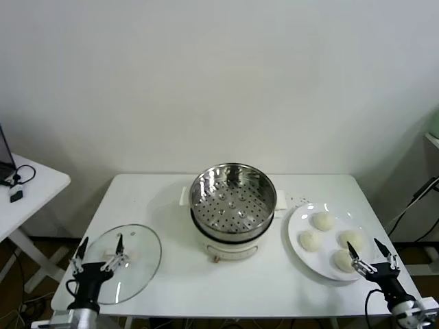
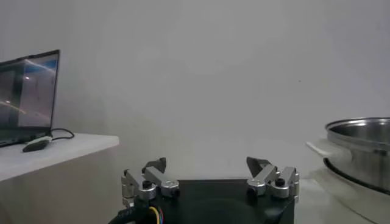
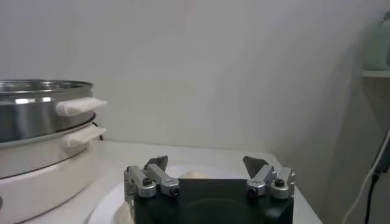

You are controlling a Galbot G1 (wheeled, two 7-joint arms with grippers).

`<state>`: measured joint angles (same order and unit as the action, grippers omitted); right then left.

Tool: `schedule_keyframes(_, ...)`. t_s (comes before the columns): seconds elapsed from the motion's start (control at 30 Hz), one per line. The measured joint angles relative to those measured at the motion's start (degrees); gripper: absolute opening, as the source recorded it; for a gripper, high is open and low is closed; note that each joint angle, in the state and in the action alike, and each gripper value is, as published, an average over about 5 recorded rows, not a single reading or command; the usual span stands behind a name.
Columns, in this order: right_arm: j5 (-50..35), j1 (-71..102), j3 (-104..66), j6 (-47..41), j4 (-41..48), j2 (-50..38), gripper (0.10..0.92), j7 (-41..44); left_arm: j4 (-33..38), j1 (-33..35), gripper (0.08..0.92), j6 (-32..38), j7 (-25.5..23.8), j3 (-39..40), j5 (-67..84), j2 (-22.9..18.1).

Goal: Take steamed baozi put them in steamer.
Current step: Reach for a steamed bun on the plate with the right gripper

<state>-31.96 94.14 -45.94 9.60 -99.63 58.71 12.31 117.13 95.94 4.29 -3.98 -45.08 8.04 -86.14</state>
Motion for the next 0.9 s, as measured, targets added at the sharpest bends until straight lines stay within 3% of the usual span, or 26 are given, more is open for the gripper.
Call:
schedule_keyframes(0.4,5.97,-7.39,0.35,-5.16,1.89,-6.68,0.823,5.35,-1.1,-1.23,0.823,-0.41,0.5,0.61,-0.13,1.05)
schedule_keyframes(0.9,18.53,-31.56,15.82,-9.03,15.26,-26.65,0.823,27.21,-2.21,-3.24,0.823,-0.96,0.43,1.68,0.28,3.31)
